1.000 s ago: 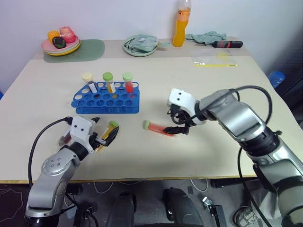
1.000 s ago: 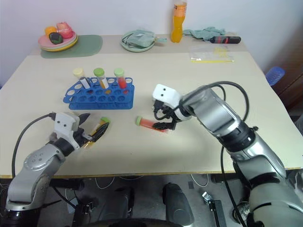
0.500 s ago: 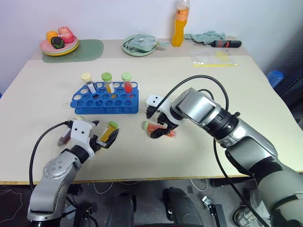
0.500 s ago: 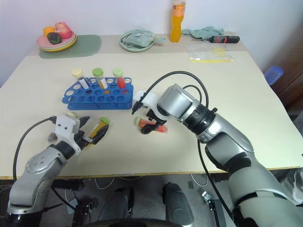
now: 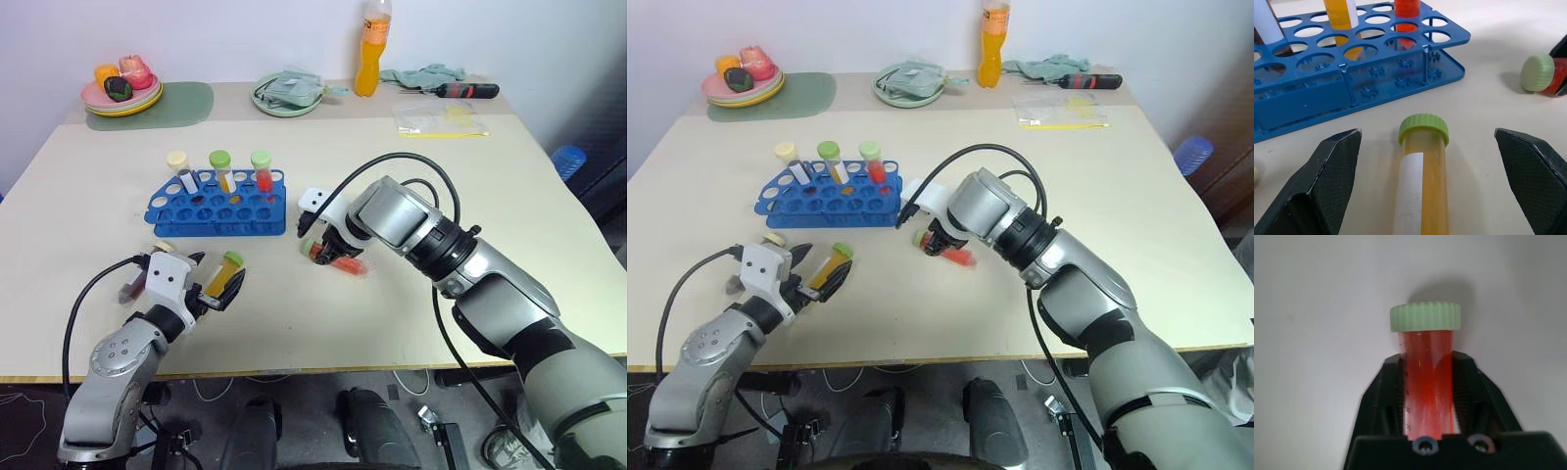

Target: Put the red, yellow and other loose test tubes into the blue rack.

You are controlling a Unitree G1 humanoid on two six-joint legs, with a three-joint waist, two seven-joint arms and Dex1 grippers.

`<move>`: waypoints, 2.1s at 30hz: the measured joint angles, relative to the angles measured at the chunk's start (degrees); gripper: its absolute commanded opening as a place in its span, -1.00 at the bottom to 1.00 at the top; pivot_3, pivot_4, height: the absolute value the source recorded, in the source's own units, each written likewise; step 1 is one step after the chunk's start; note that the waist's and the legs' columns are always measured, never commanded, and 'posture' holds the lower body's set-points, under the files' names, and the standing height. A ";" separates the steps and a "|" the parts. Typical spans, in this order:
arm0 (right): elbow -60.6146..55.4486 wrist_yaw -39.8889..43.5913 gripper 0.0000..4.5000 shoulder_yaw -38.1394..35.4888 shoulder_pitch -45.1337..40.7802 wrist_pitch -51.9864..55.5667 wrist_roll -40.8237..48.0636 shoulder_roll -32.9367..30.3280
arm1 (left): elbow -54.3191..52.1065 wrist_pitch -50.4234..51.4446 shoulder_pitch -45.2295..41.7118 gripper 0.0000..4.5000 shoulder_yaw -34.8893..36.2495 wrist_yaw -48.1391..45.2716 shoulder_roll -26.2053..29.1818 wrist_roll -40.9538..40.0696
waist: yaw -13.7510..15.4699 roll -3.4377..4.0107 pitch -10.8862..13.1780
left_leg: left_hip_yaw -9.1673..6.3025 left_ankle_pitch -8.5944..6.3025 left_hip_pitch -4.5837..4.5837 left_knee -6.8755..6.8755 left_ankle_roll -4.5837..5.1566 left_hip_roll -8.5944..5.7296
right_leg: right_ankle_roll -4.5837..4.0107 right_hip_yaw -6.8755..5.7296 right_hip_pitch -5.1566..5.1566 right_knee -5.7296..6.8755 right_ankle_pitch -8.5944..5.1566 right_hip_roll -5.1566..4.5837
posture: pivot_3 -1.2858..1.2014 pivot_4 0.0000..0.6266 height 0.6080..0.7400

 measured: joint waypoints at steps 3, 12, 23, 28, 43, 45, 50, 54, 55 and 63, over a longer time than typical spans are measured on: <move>-7.80 1.37 -0.66 -0.88 1.57 0.24 1.71 -3.59 | 1.06 -0.63 0.00 1.00 0.02 -0.46 -0.02 0.05 | 0.09 -0.01 0.00 | -0.03 0.00 -0.11 0.01 0.00 0.00 | 0.00 -0.02 -0.06 -0.01 0.00 -0.01 | 0.03 -0.52 1.00; -13.41 -19.16 -0.66 -28.32 13.47 -30.95 6.74 18.80 | 2.94 -2.68 -0.49 1.00 0.43 -0.83 0.18 0.16 | -1.44 0.01 0.01 | 0.05 0.01 -0.14 -0.04 0.00 0.06 | 0.00 0.13 -0.41 0.39 0.00 0.13 | 0.03 -0.52 1.00; 15.14 -35.30 -0.66 -40.24 11.23 -63.80 6.95 30.62 | 2.03 1.00 -4.64 1.00 0.74 -0.28 2.53 -0.21 | -0.20 -0.07 -0.03 | 0.11 0.02 -0.19 -0.02 -0.04 -0.02 | 0.00 0.11 -0.39 0.28 0.01 -0.01 | 0.03 -0.52 1.00; 20.04 -34.75 -0.66 -39.56 11.86 -69.53 6.44 30.66 | -0.52 2.58 -4.37 1.00 1.24 0.17 2.59 -0.85 | -0.86 -0.06 -0.03 | 0.10 0.03 -0.18 -0.02 -0.04 0.01 | 0.00 0.12 -0.40 0.34 0.01 0.01 | 0.03 -0.52 1.00; 26.94 -33.70 -0.66 -34.88 13.11 -75.10 3.86 30.70 | -2.55 4.84 -3.42 1.00 2.11 1.28 2.63 -1.28 | -1.33 -0.07 -0.04 | 0.07 0.03 -0.16 -0.01 -0.04 0.00 | 0.00 0.12 -0.36 0.34 0.00 0.01 | 0.03 -0.52 1.00; 28.01 -33.87 -0.66 -34.78 12.99 -76.49 3.73 30.75 | -2.54 4.86 -3.42 1.00 2.11 1.26 2.63 -1.31 | -1.33 -0.07 -0.04 | 0.07 0.03 -0.14 0.00 -0.05 -0.01 | 0.00 0.12 -0.33 0.35 0.00 0.00 | 0.03 -0.52 1.00; 31.51 -34.55 -0.66 -34.77 11.89 -79.09 3.59 30.94 | -2.47 4.69 -3.38 1.00 2.11 1.00 2.63 -1.32 | -1.29 -0.07 -0.04 | 0.07 0.03 0.07 0.00 -0.05 -0.01 | 0.00 0.12 -0.10 0.34 0.00 0.00 | 0.03 -0.52 1.00; 34.30 -34.93 -0.66 -34.80 10.59 -80.91 3.42 31.11 | -1.79 4.17 -3.31 1.00 2.11 0.32 2.63 -1.23 | -1.29 -0.07 -0.04 | 0.05 0.03 0.13 0.00 -0.05 -0.01 | -0.01 0.11 -0.04 0.33 0.00 0.01 | 0.03 -0.52 1.00; 34.81 -34.96 -0.66 -34.80 10.34 -81.33 3.39 31.15 | -1.50 3.97 -3.26 1.00 2.12 0.18 2.62 -1.19 | -1.29 -0.07 -0.04 | 0.05 0.03 0.13 0.00 -0.05 -0.01 | -0.01 0.11 -0.03 0.33 0.00 0.01 | 0.03 -0.52 1.00; 40.88 -35.60 -0.66 -34.90 6.79 -83.70 3.25 31.69 | 1.95 0.26 -2.25 1.00 2.39 -1.42 2.61 -0.56 | -1.20 -0.06 -0.03 | 0.04 0.03 0.13 0.01 -0.05 -0.01 | -0.01 0.11 -0.03 0.33 0.00 0.00 | 0.03 -0.52 1.00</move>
